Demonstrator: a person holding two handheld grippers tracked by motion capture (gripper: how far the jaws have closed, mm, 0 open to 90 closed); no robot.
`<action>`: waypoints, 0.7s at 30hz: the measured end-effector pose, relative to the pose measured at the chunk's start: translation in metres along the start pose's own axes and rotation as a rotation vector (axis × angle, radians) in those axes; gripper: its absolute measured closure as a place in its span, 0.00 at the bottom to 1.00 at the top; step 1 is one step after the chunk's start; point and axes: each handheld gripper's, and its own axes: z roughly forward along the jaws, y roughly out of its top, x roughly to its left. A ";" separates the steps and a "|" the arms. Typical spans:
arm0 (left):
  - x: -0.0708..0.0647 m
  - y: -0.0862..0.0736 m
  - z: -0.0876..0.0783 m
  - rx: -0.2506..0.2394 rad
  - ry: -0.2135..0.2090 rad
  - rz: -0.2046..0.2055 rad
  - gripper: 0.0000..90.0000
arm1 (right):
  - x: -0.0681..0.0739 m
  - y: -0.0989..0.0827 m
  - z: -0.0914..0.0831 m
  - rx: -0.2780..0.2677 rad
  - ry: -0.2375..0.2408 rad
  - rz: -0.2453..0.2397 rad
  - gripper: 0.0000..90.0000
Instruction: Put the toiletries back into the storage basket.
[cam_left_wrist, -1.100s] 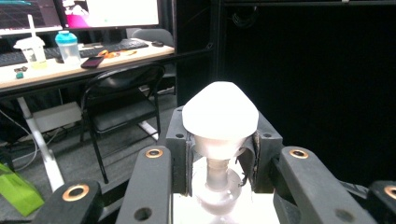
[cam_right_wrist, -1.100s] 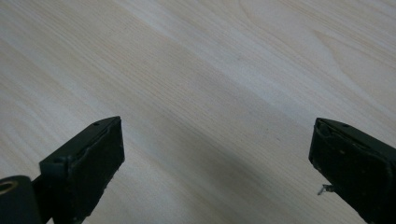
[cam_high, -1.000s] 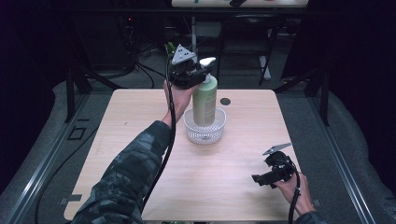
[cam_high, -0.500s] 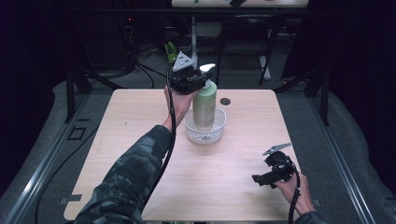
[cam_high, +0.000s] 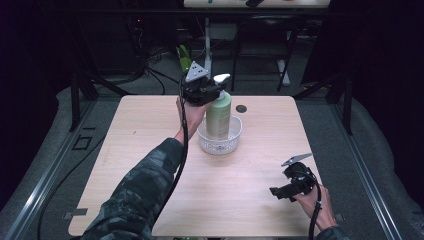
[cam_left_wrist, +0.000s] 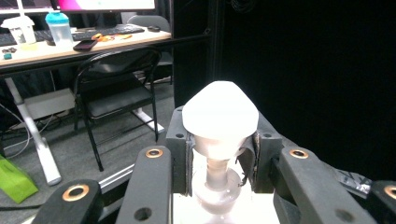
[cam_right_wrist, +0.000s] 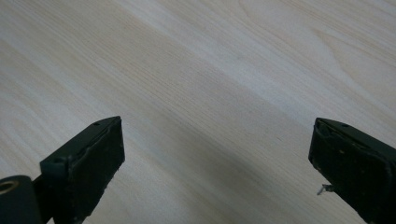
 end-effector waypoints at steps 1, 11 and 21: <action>0.000 -0.001 0.000 0.001 -0.001 0.001 0.75 | -0.001 0.000 0.000 -0.001 -0.004 -0.006 0.03; 0.001 -0.010 0.003 0.008 0.000 -0.002 0.75 | 0.000 0.000 0.000 0.004 -0.003 -0.004 0.03; -0.001 -0.018 0.008 0.014 0.003 -0.003 0.75 | 0.000 0.000 0.000 0.002 -0.003 -0.001 0.03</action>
